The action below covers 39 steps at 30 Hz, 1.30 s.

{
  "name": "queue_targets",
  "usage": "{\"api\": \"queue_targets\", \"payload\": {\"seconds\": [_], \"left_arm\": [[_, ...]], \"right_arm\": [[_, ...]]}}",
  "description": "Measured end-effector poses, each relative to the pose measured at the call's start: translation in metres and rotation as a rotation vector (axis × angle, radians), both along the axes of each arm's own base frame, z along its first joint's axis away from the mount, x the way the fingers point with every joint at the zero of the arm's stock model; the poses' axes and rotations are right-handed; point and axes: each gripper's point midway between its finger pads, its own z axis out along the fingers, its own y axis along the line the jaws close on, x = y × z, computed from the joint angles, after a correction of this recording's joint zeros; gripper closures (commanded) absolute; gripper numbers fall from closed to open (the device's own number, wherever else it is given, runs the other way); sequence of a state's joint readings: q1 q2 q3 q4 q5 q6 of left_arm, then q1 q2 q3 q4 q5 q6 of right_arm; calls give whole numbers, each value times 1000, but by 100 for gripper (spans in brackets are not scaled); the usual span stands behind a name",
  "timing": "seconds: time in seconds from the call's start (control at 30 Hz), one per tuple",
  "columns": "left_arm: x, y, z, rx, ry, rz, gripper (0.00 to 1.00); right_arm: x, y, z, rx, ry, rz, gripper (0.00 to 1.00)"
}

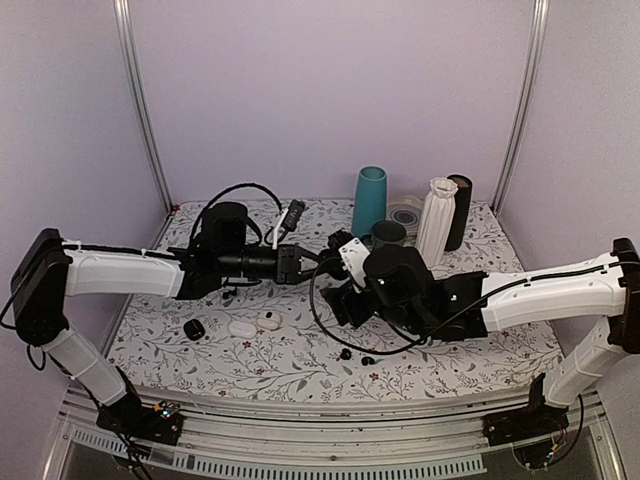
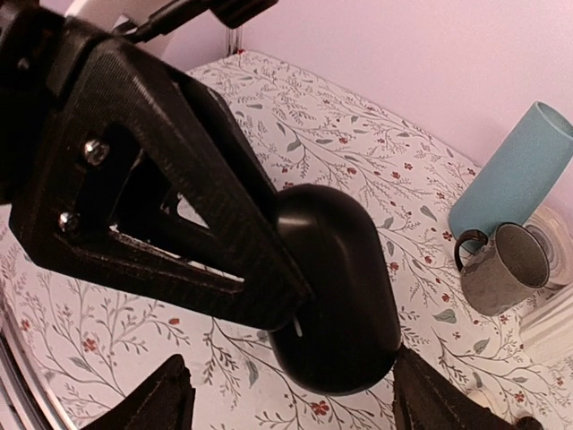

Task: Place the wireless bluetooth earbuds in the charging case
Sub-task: Pass from the right arm to the left, then open the charging case.

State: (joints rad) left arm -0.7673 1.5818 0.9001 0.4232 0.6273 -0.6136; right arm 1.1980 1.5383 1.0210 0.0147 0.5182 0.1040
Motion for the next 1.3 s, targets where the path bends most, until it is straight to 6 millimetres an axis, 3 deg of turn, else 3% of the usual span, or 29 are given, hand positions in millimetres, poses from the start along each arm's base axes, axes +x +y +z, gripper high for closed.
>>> {"api": "queue_targets", "payload": {"seconds": [0.2, 0.37, 0.53, 0.83, 1.3], "left_arm": [[9, 12, 31, -20, -98, 90, 100], [8, 16, 35, -15, -138, 100, 100], [-8, 24, 38, -48, -187, 63, 100], [-32, 24, 72, -167, -317, -49, 100], [-61, 24, 91, -256, -391, -170, 100]], "right_arm": [[1, -10, 29, 124, 23, 19, 12], [0, -30, 42, 266, 76, 56, 12], [1, -46, 55, 444, 152, 135, 10], [-24, -25, 89, 620, 217, 358, 10], [-24, -13, 84, 650, 277, 403, 10]]}}
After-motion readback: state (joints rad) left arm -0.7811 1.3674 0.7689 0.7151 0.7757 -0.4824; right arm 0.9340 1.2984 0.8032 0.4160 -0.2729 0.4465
